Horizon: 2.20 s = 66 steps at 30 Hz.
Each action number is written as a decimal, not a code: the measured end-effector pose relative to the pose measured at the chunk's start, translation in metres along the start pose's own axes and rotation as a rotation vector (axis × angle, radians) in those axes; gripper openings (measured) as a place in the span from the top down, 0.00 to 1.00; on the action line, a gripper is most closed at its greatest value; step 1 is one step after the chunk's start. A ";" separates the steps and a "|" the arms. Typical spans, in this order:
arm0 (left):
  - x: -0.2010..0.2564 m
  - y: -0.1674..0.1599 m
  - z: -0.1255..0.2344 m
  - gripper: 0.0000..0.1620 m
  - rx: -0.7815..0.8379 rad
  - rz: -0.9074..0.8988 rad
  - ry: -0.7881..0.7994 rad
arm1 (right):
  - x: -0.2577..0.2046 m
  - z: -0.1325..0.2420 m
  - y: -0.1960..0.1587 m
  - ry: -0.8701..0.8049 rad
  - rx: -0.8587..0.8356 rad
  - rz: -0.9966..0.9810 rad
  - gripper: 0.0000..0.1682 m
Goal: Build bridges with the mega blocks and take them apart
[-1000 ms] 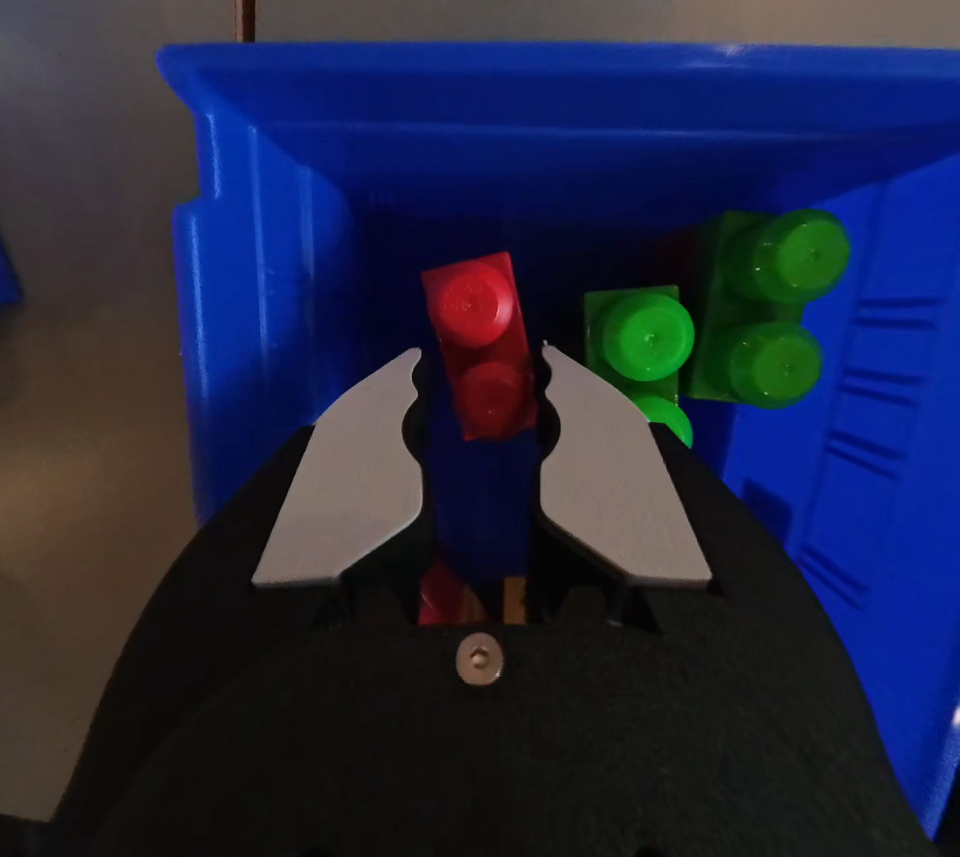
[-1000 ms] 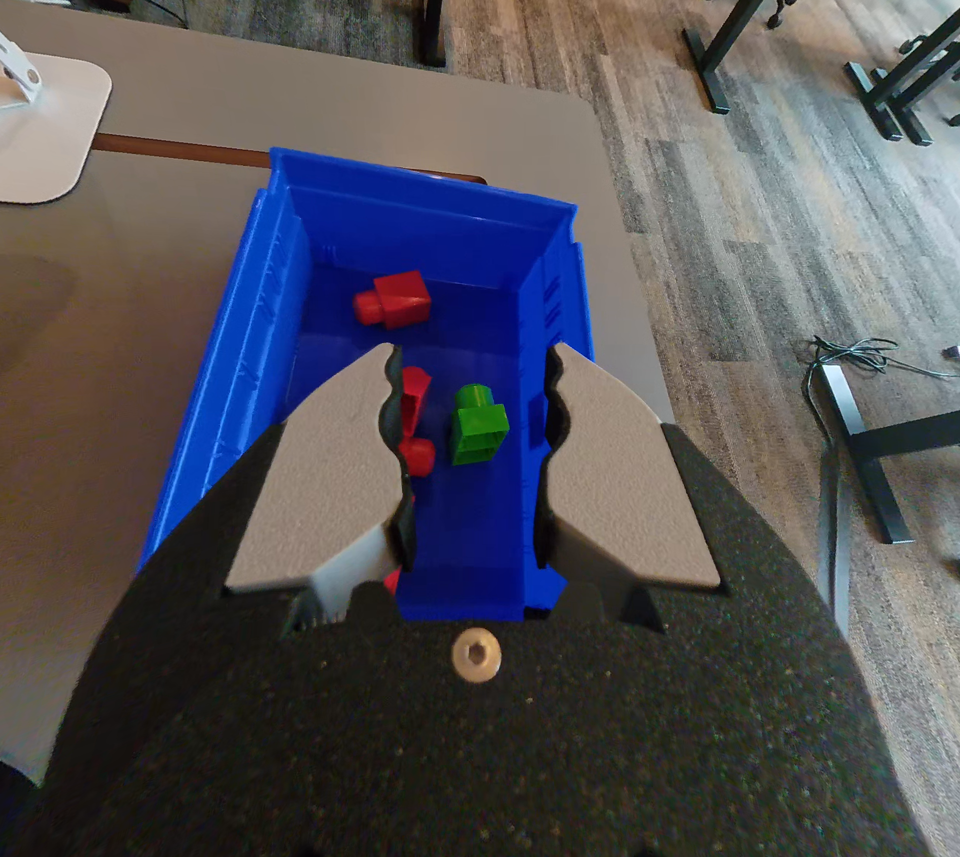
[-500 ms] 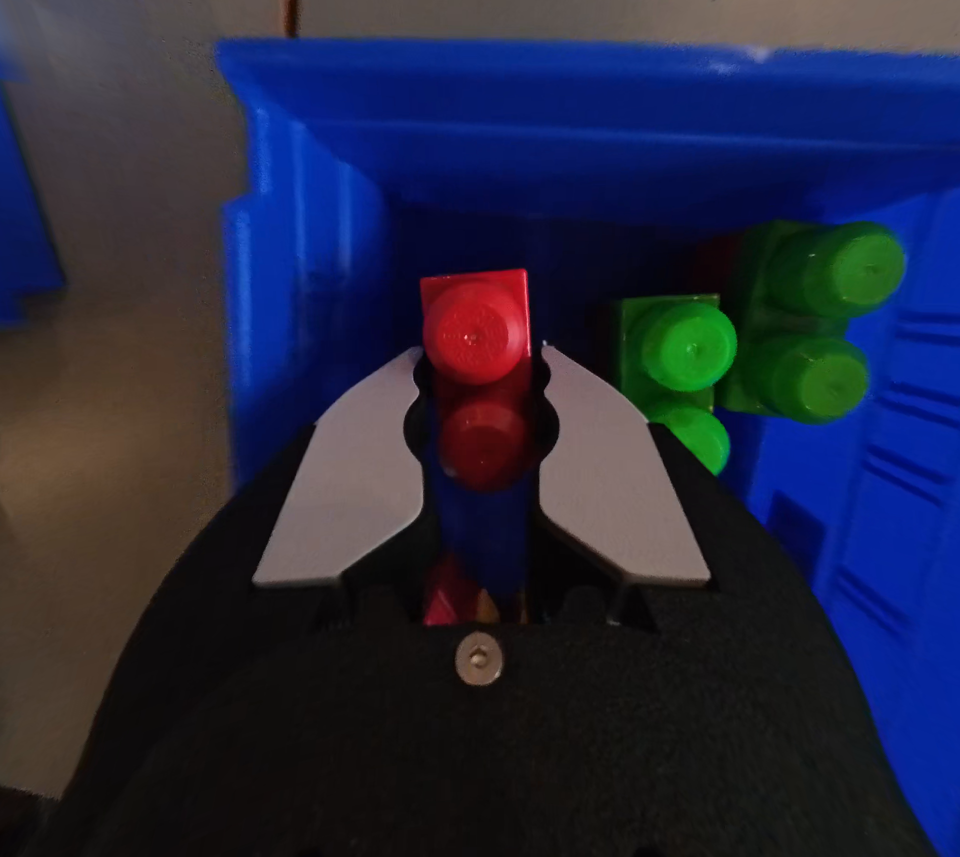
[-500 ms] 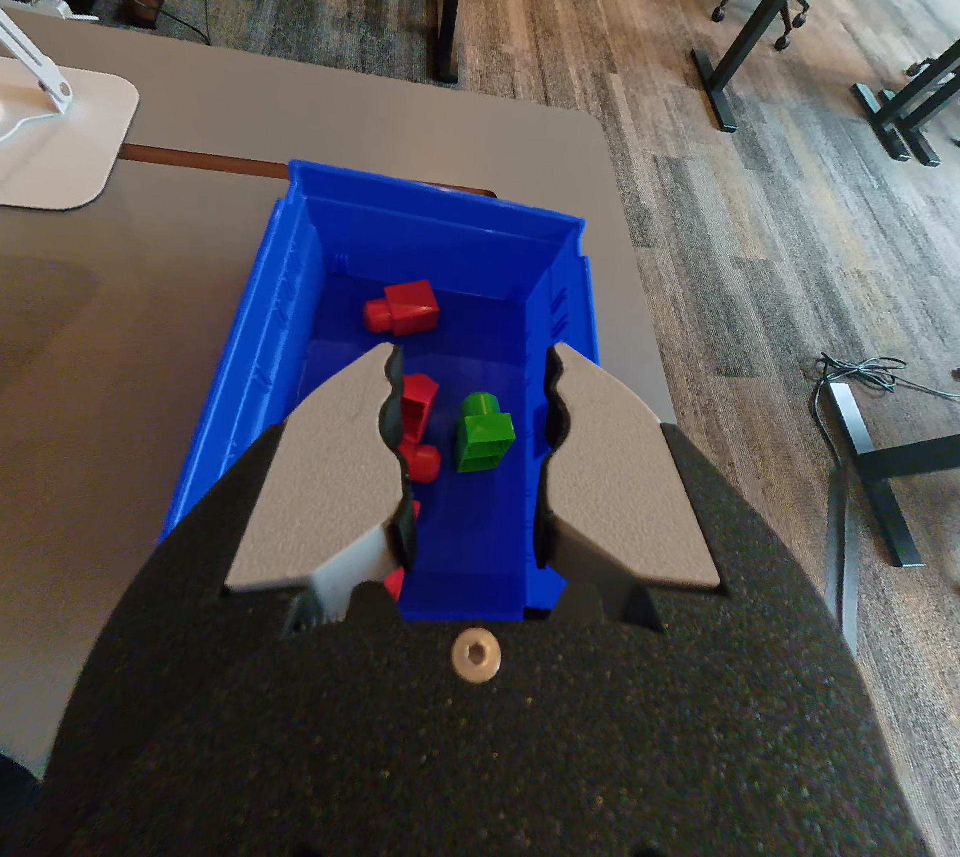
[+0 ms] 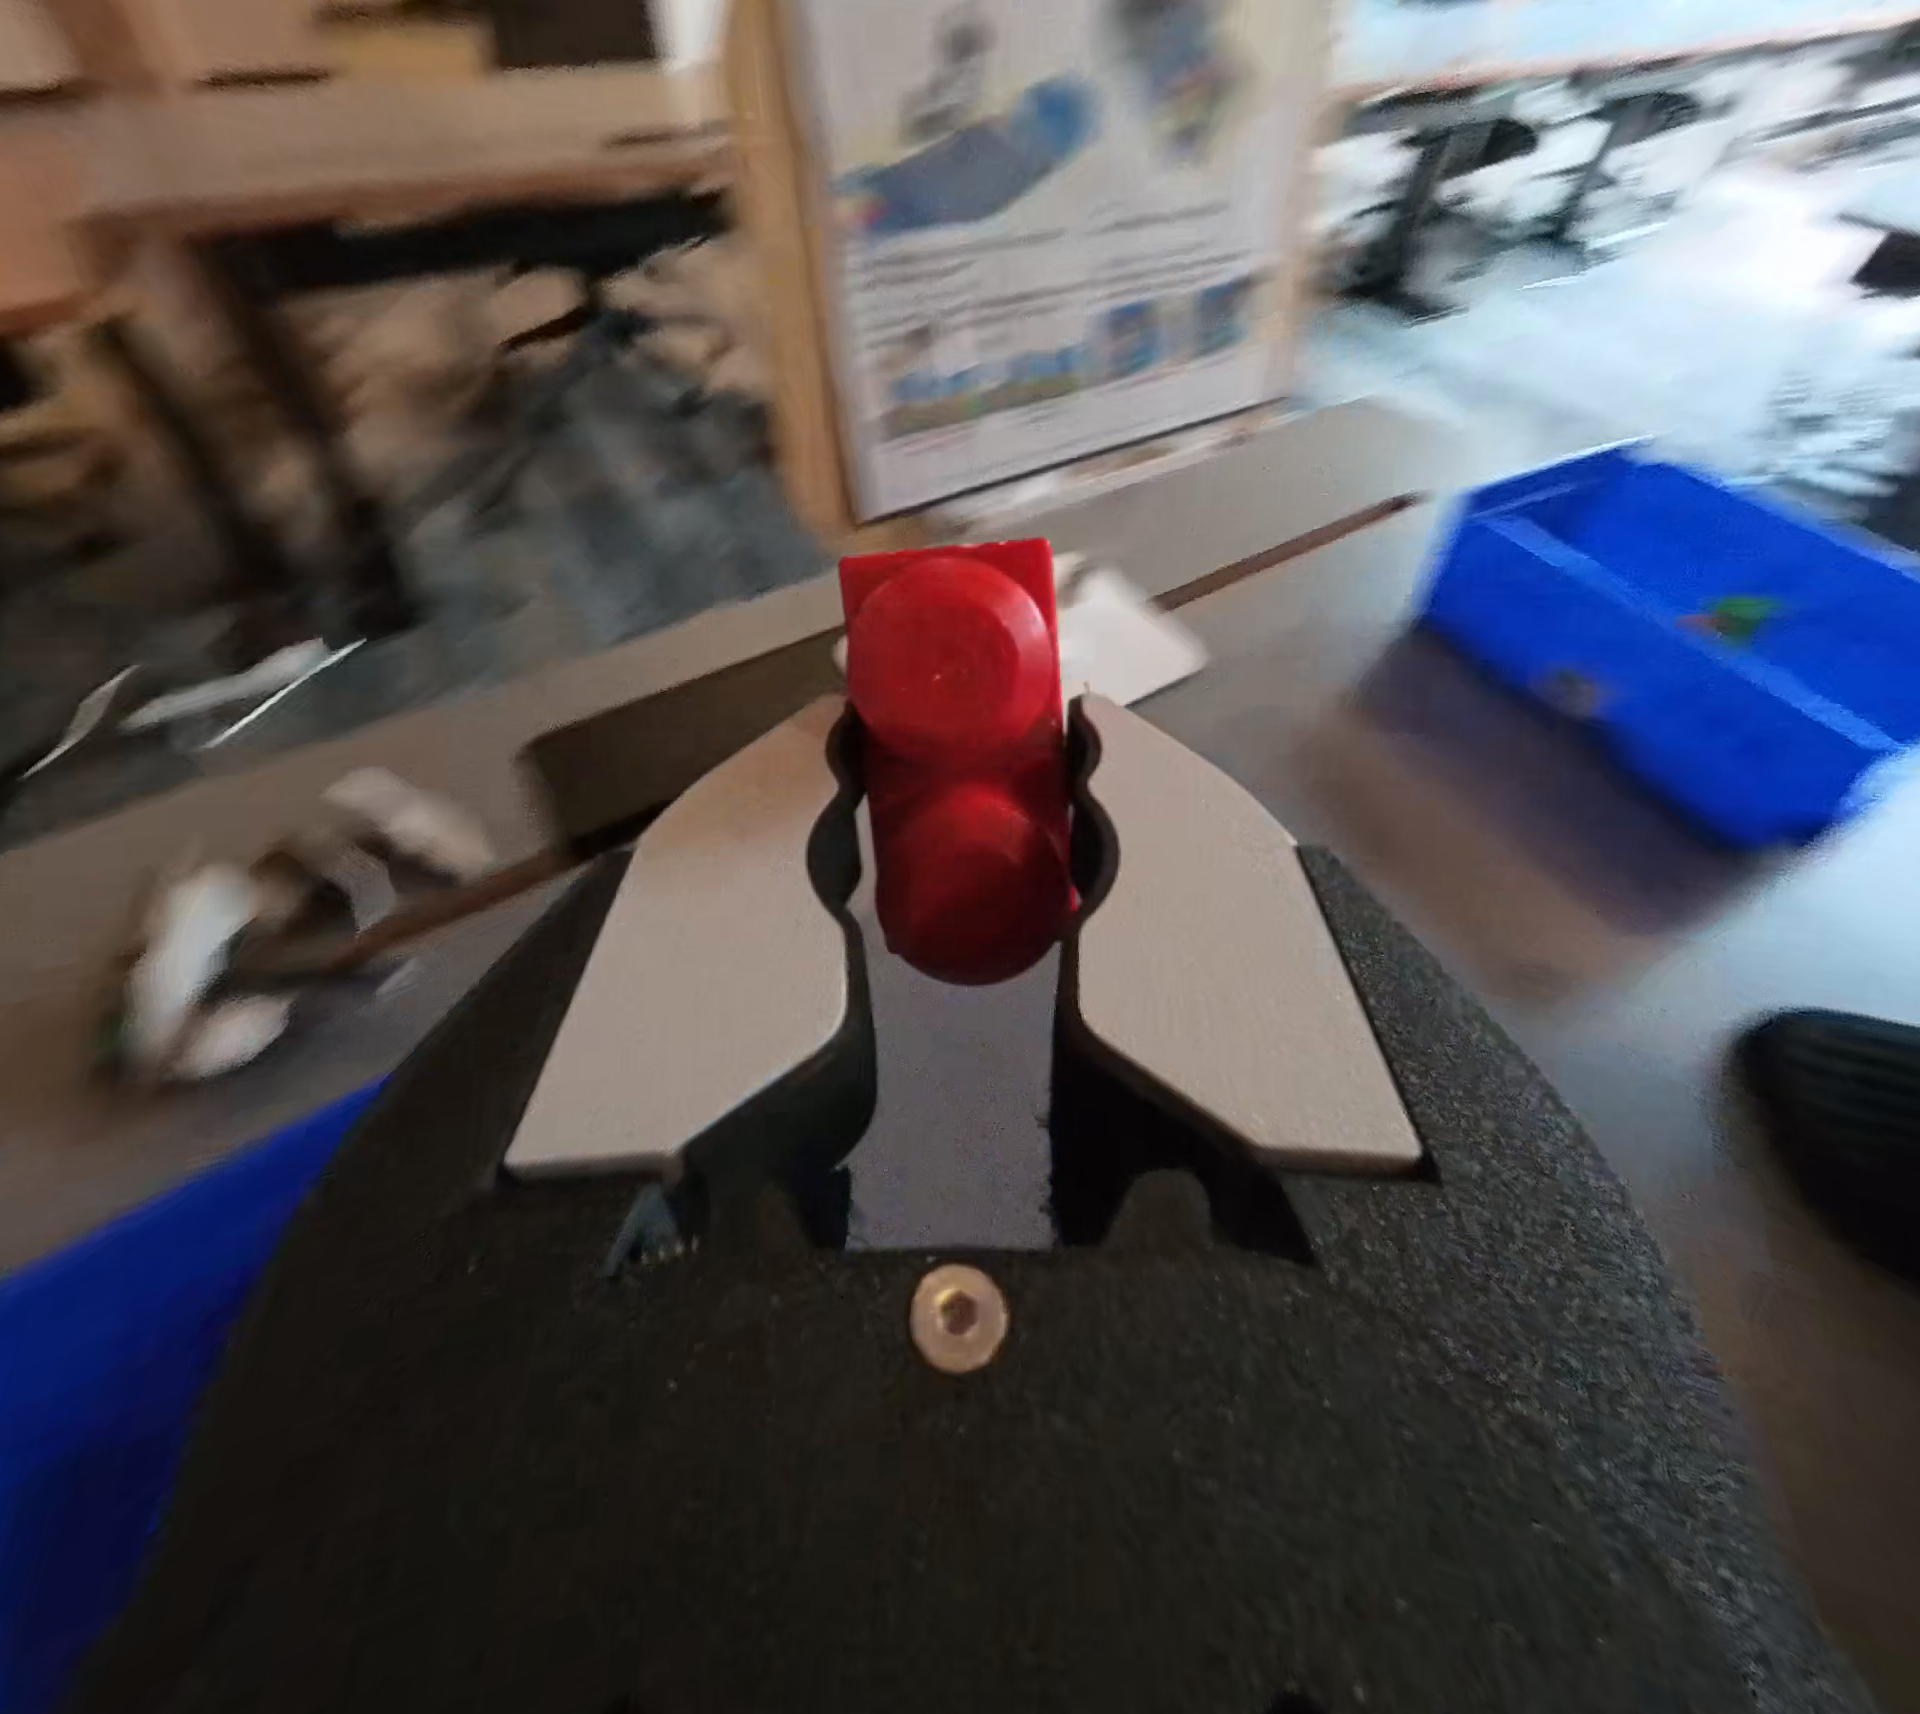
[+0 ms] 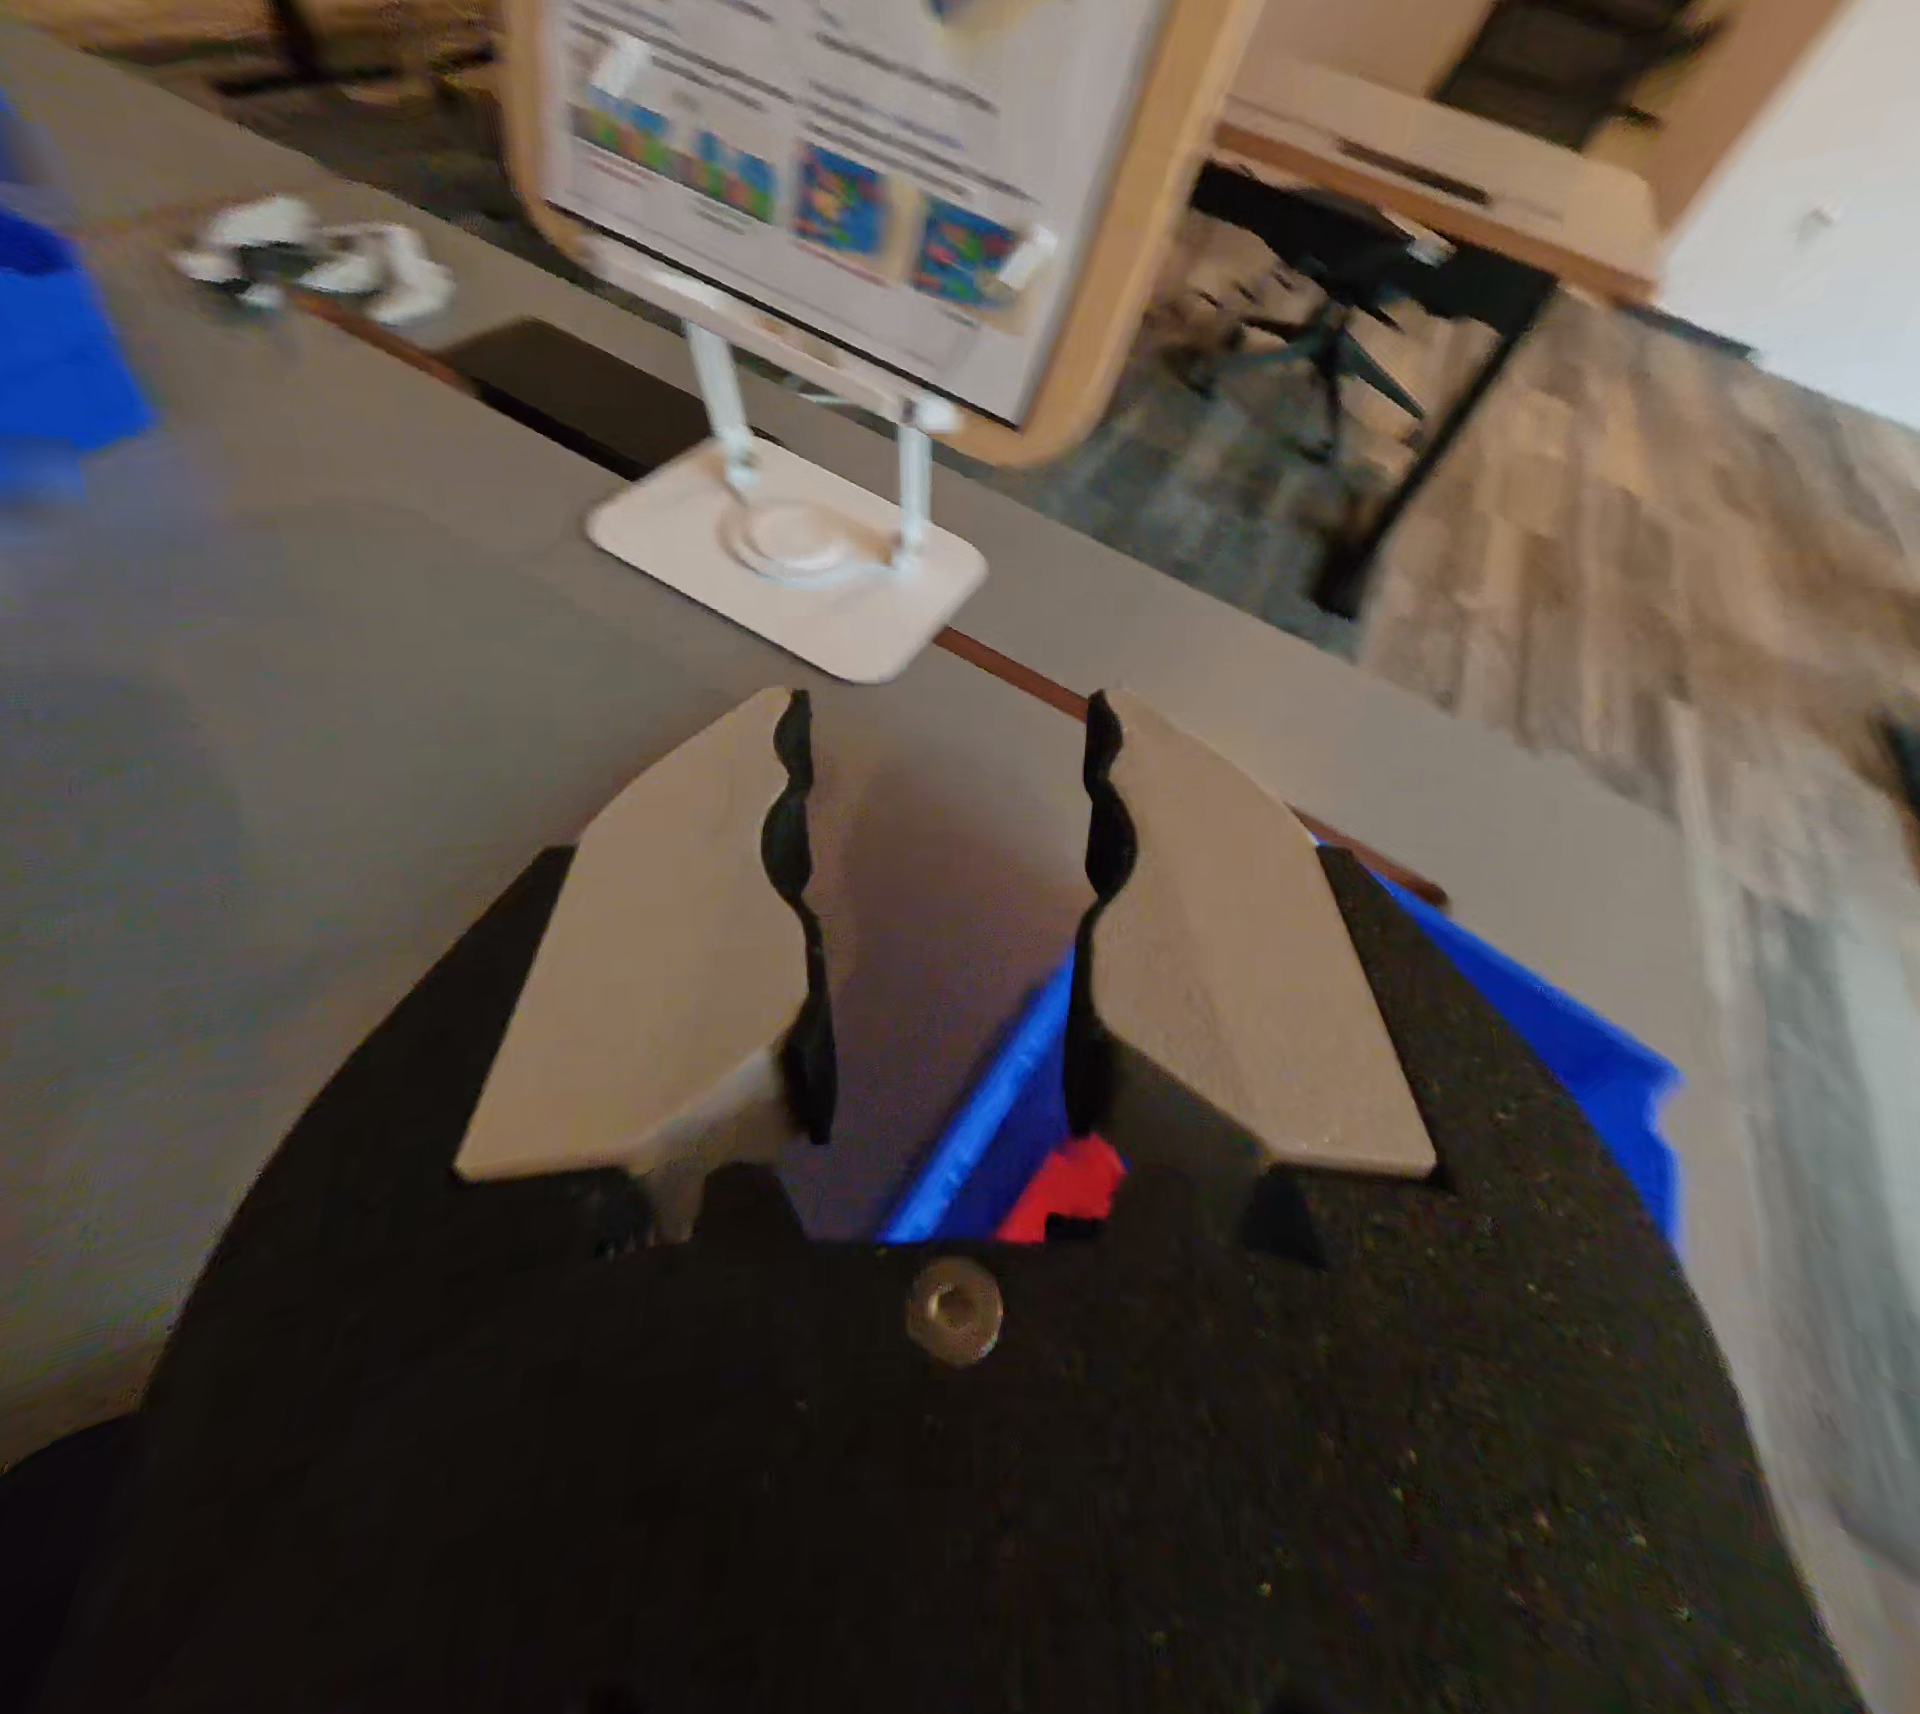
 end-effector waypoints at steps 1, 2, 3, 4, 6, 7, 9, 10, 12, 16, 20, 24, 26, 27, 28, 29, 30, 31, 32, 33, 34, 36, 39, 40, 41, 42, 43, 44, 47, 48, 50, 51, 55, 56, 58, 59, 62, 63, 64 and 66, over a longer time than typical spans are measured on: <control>0.026 0.008 -0.004 0.77 0.046 -0.015 -0.100 | -0.014 -0.003 0.009 0.062 0.032 0.022 0.70; 0.051 0.016 -0.005 0.77 0.095 -0.027 -0.194 | -0.029 -0.005 0.018 0.130 0.073 0.042 0.70; 0.074 0.023 -0.006 0.77 0.143 -0.037 -0.283 | -0.045 -0.006 0.028 0.203 0.118 0.058 0.70; 0.095 0.029 -0.005 0.77 0.194 -0.043 -0.369 | -0.061 -0.007 0.038 0.280 0.166 0.071 0.70; 0.133 0.039 0.000 0.77 0.289 -0.036 -0.547 | -0.095 -0.005 0.057 0.440 0.268 0.091 0.70; 0.148 0.043 0.004 0.77 0.332 -0.024 -0.633 | -0.112 -0.003 0.065 0.522 0.314 0.097 0.70; 0.170 0.048 0.011 0.77 0.397 -0.005 -0.780 | -0.145 -0.001 0.077 0.678 0.374 0.107 0.70; 0.177 0.051 0.013 0.78 0.412 0.004 -0.835 | -0.161 0.000 0.080 0.746 0.388 0.118 0.70; 0.184 0.053 0.016 0.77 0.422 0.024 -0.912 | -0.191 0.000 0.085 0.863 0.405 0.137 0.68; 0.195 0.045 0.017 0.77 0.442 0.016 -0.980 | -0.235 0.003 0.097 1.044 0.455 0.083 0.63; 0.203 0.039 0.012 0.77 0.423 -0.009 -1.005 | -0.252 -0.003 0.105 1.074 0.475 -0.002 0.63; 0.218 0.031 0.003 0.77 0.372 -0.040 -1.030 | -0.257 -0.011 0.102 1.034 0.456 0.038 0.66; 0.225 0.028 -0.001 0.77 0.351 -0.064 -1.027 | -0.257 -0.013 0.100 1.012 0.458 0.070 0.69; 0.227 0.027 -0.003 0.77 0.345 -0.075 -1.014 | -0.259 -0.011 0.098 1.025 0.461 0.088 0.74; 0.227 0.027 -0.004 0.78 0.343 -0.086 -1.005 | -0.258 -0.010 0.098 1.029 0.458 0.095 0.77; 0.227 0.025 -0.004 0.78 0.332 -0.103 -0.993 | -0.258 -0.009 0.099 1.028 0.453 0.096 0.78; 0.226 0.021 -0.005 0.77 0.304 -0.131 -0.978 | -0.257 -0.008 0.098 1.032 0.446 0.107 0.78; 0.227 0.017 -0.005 0.77 0.270 -0.162 -0.965 | -0.257 -0.007 0.095 1.032 0.439 0.137 0.78; 0.227 0.012 -0.006 0.77 0.242 -0.194 -0.949 | -0.257 -0.008 0.092 1.029 0.426 0.170 0.79; 0.227 0.009 -0.006 0.77 0.223 -0.224 -0.931 | -0.258 -0.008 0.090 1.030 0.414 0.188 0.79; 0.228 0.006 -0.006 0.77 0.206 -0.248 -0.921 | -0.258 -0.006 0.089 1.039 0.413 0.189 0.79; 0.229 0.001 -0.003 0.78 0.177 -0.279 -0.930 | -0.258 -0.002 0.089 1.074 0.418 0.185 0.79; 0.229 -0.002 -0.003 0.78 0.152 -0.307 -0.922 | -0.259 -0.003 0.085 1.067 0.401 0.220 0.79; 0.229 -0.003 -0.004 0.78 0.144 -0.309 -0.917 | -0.259 -0.004 0.084 1.059 0.397 0.232 0.78; 0.229 -0.003 -0.005 0.78 0.139 -0.305 -0.912 | -0.258 -0.005 0.083 1.051 0.398 0.238 0.78; 0.230 -0.002 -0.006 0.78 0.140 -0.297 -0.911 | -0.256 -0.005 0.084 1.046 0.404 0.236 0.78; 0.231 -0.001 -0.007 0.78 0.144 -0.288 -0.911 | -0.255 -0.004 0.085 1.041 0.416 0.229 0.78; 0.231 -0.001 -0.008 0.78 0.146 -0.282 -0.909 | -0.254 -0.004 0.088 1.034 0.433 0.220 0.78; 0.230 0.001 -0.009 0.78 0.149 -0.271 -0.899 | -0.254 -0.005 0.089 1.022 0.452 0.214 0.76; 0.230 0.001 -0.009 0.78 0.149 -0.270 -0.898 | -0.254 -0.005 0.090 1.026 0.458 0.210 0.76; 0.228 0.001 -0.009 0.78 0.143 -0.269 -0.890 | -0.255 -0.007 0.090 1.033 0.460 0.195 0.74; 0.226 0.000 -0.009 0.78 0.139 -0.272 -0.881 | -0.254 -0.009 0.090 1.024 0.453 0.185 0.73; 0.224 -0.001 -0.010 0.78 0.127 -0.283 -0.862 | -0.246 -0.007 0.095 0.990 0.496 0.182 0.71; 0.225 -0.002 -0.011 0.78 0.120 -0.286 -0.858 | -0.246 -0.004 0.097 0.993 0.515 0.176 0.72; 0.228 -0.003 -0.013 0.78 0.112 -0.287 -0.868 | -0.246 -0.003 0.096 0.998 0.513 0.175 0.72; 0.229 -0.004 -0.014 0.78 0.108 -0.287 -0.869 | -0.247 -0.005 0.095 0.992 0.501 0.184 0.73; 0.231 -0.007 -0.017 0.78 0.083 -0.297 -0.863 | -0.249 -0.009 0.092 0.988 0.485 0.203 0.76; 0.231 -0.007 -0.017 0.78 0.080 -0.297 -0.862 | -0.249 -0.010 0.092 0.992 0.490 0.198 0.76; 0.231 -0.007 -0.018 0.78 0.079 -0.297 -0.859 | -0.249 -0.010 0.092 1.000 0.481 0.190 0.77; 0.230 -0.007 -0.019 0.78 0.080 -0.292 -0.843 | -0.247 -0.012 0.092 0.997 0.470 0.180 0.79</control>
Point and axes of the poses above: each gripper's, where its closed fingertips meet, z back along the fingers, y out of its top, x = y × z across the jaws, the point moved 2 cm from there along z, back along the fingers, and after that the axes turned 2 degrees about -x, right-handed, at the moved point
